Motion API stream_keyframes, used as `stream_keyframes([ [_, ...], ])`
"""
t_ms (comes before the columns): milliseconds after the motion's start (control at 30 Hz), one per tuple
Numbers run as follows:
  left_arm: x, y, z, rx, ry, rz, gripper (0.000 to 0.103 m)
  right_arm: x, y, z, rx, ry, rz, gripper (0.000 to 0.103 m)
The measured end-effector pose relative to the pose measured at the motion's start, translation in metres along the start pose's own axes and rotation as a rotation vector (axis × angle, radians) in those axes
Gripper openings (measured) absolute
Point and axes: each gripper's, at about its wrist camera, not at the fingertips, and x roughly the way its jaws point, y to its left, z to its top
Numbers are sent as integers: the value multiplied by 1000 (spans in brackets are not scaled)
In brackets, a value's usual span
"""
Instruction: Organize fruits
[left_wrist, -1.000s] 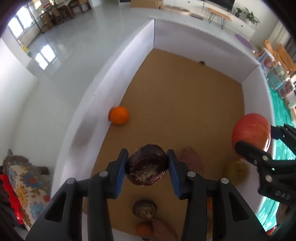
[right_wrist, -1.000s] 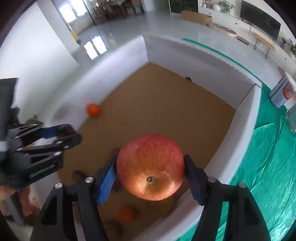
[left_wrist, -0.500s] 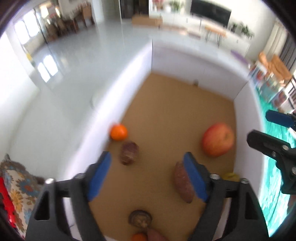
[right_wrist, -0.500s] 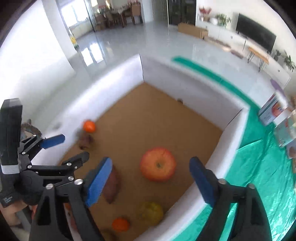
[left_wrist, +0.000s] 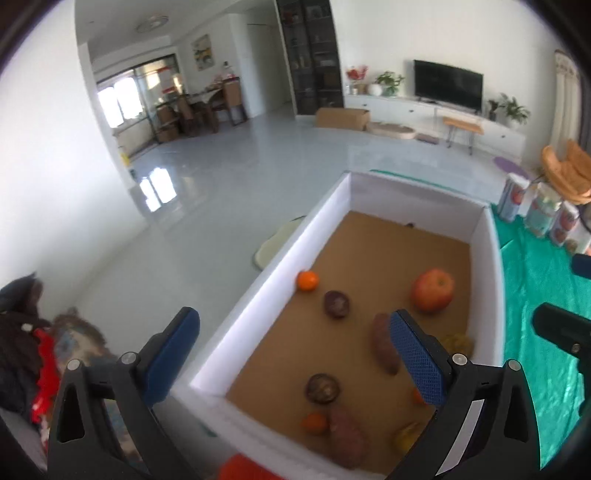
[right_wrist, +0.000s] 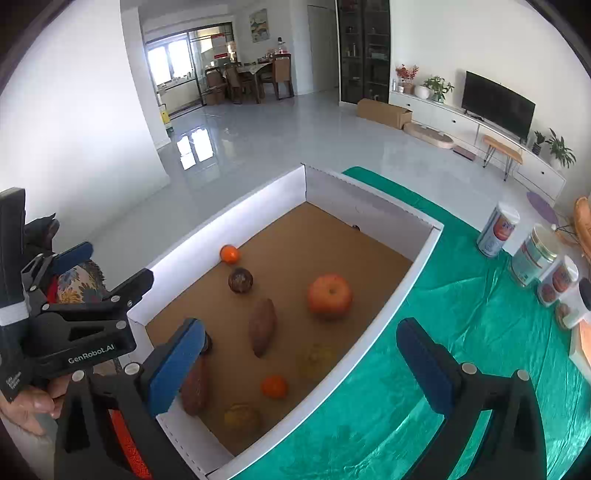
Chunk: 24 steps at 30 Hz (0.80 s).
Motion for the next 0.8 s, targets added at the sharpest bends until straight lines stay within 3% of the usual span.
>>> stream_keyframes([
  [167,-5,3,-16,-5,-25,40,102,-4,17,-12,-20,8,-19,103],
  [800,1,3,-29,-11,-2,20,102,12,25,-24,-35,38,-35,103],
])
